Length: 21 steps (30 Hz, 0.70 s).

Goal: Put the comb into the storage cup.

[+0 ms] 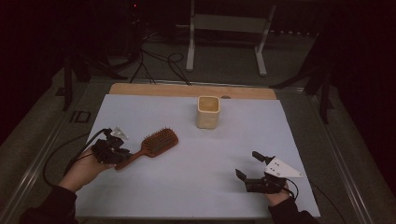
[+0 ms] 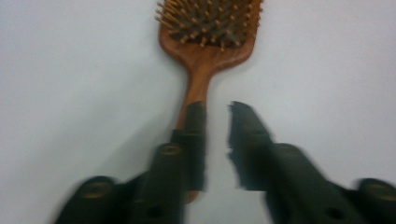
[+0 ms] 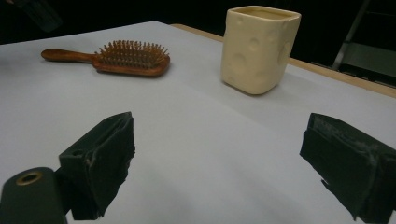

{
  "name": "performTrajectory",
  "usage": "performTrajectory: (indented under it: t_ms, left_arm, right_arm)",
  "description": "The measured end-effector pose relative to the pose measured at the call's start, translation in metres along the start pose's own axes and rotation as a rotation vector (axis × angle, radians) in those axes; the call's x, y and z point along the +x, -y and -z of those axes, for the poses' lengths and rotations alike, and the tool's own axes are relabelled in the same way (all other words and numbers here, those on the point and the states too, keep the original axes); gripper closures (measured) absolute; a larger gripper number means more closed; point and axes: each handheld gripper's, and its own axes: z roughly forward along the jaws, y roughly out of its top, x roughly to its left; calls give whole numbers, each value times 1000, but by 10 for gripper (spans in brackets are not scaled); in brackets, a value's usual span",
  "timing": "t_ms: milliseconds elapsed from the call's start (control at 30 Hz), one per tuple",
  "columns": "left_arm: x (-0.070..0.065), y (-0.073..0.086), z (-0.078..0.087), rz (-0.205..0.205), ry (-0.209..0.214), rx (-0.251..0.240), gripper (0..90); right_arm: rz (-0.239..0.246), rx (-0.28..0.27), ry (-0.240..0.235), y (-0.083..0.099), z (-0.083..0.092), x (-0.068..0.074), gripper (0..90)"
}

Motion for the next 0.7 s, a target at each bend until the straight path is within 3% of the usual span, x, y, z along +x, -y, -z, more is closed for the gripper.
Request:
performTrajectory:
  t_ms: [367,500,567,700]
  left_arm:
    - [0,-7,0,-38,32,16,312]
    - [1,-9,-1,-71,86,32,140]
    - [2,-10,-1,-64,78,36,114]
    - [5,-13,-2,-81,105,14,99]
  right_arm:
    - [-1,2,-5,0,0,0,90]
    - [-1,0,-6,0,-1,0,90]
    - [1,5,-5,0,-1,0,91]
    - [3,4,-6,0,-1,0,90]
